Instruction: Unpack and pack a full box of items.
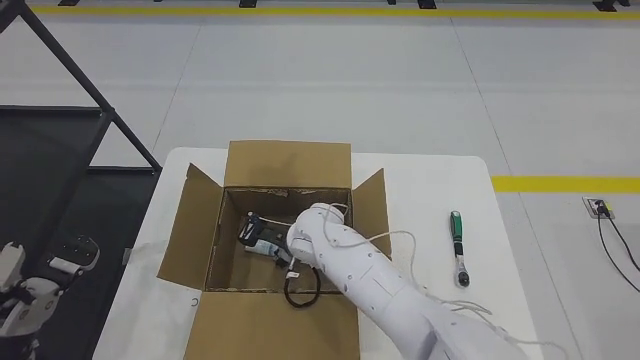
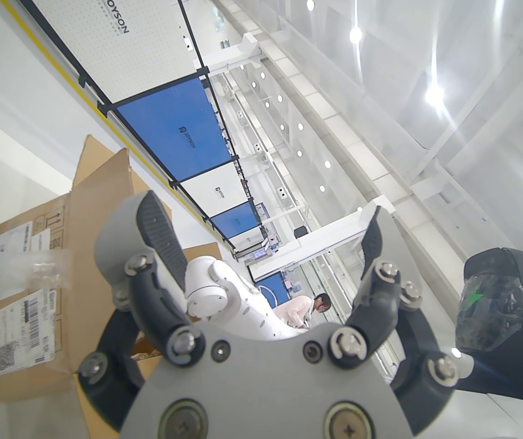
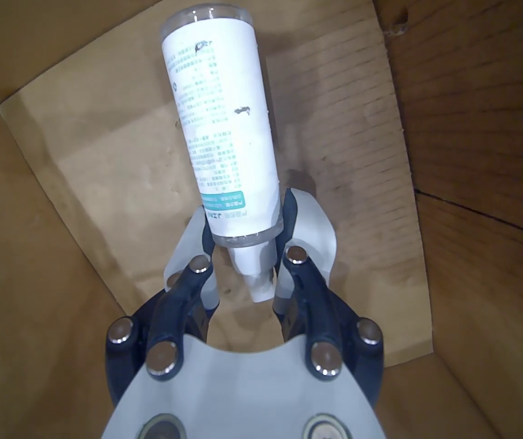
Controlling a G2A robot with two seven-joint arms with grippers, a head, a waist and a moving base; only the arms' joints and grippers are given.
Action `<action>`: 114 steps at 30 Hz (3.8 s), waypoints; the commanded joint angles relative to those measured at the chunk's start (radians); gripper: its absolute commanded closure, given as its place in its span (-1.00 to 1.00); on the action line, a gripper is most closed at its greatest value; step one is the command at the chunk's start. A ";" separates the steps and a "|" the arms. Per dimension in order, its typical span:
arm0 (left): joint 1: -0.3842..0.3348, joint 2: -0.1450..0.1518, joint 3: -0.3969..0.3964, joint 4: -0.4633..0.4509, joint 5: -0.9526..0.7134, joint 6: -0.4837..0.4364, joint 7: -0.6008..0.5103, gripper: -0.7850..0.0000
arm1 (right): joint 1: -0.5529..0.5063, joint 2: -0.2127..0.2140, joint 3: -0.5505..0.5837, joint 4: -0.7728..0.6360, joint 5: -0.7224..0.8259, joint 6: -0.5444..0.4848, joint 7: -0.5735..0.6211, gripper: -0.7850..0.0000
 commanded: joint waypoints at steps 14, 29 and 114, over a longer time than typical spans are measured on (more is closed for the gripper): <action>0.035 -0.011 0.007 -0.023 0.013 -0.026 -0.002 -1.00 | -0.479 0.326 0.343 -1.020 -0.344 0.178 0.364 1.00; 0.044 -0.020 0.000 -0.015 -0.002 -0.041 -0.010 -1.00 | -0.760 0.399 0.512 -1.334 -0.503 0.160 0.173 1.00; -0.032 -0.019 0.060 -0.042 0.107 0.037 -0.045 -1.00 | -1.041 0.520 1.177 -1.261 0.056 0.663 0.253 0.25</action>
